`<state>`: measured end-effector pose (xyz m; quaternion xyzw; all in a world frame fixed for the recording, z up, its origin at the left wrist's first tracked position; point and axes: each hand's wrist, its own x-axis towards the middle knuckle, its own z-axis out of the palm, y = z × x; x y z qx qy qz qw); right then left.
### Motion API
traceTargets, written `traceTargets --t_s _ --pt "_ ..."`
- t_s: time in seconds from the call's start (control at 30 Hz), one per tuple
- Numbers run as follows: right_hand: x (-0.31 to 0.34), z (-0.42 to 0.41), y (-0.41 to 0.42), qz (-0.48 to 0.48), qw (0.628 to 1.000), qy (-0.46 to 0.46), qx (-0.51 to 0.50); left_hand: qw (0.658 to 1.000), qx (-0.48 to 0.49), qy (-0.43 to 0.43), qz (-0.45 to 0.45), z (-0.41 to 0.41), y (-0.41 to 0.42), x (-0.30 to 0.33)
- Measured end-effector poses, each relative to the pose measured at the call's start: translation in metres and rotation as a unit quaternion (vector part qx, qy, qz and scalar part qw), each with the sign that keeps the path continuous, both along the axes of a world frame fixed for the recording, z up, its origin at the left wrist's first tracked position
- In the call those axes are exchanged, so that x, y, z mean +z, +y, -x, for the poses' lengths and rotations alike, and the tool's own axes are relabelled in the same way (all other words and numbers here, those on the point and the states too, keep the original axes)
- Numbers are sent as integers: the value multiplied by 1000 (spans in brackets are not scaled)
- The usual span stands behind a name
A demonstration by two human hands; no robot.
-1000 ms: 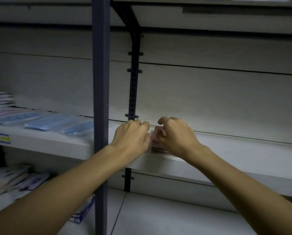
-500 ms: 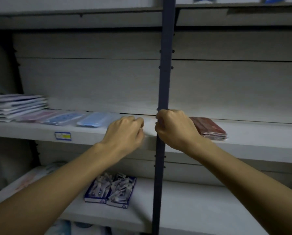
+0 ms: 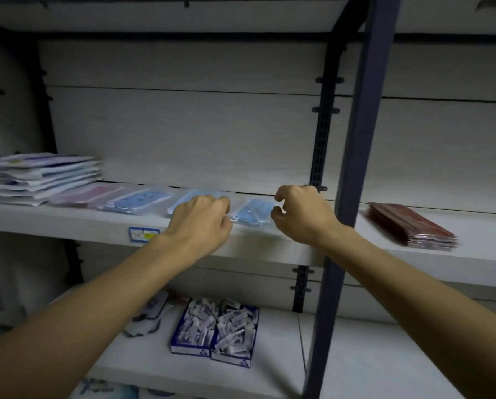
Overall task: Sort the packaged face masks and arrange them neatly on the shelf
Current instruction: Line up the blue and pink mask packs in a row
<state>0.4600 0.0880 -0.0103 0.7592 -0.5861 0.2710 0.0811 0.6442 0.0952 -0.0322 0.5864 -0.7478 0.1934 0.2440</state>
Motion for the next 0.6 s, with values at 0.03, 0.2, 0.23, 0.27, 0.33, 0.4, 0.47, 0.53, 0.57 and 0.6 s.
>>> traceTargets --t_s 0.03,0.2,0.23,0.27,0.33,0.4,0.47,0.53,0.57,0.6 --pt "-1 -6 -10 -13 1000 -7 -9 1000 -1 3 -3 -5 -8 1" --pt "-5 -25 -63 -57 996 -33 -60 1000 -18 1 -19 -20 -52 11" --pt "-5 -26 -71 -69 994 -40 -73 1000 -21 5 -23 -22 -61 14" --pt "-6 -27 -81 -80 992 -47 -84 999 -24 8 -26 -22 -70 15" --pt "-6 -27 -95 -116 986 -67 -102 999 -35 14 -28 -21 -85 14" --pt "-5 -27 -105 -149 976 -90 -131 998 -54 22 -35 -17 -99 12" --pt "-3 -30 -112 -190 962 -115 -158 996 -76 29 -40 -14 -111 10" --pt "-2 -32 -118 -225 948 -134 -181 994 -98 31 -35 -11 -123 9" --pt "-1 -34 -119 -241 940 -149 -192 993 -110 32 -35 -11 -129 8" --pt "1 -35 -121 -252 932 -164 -203 991 -124 32 -37 -11 -134 8"
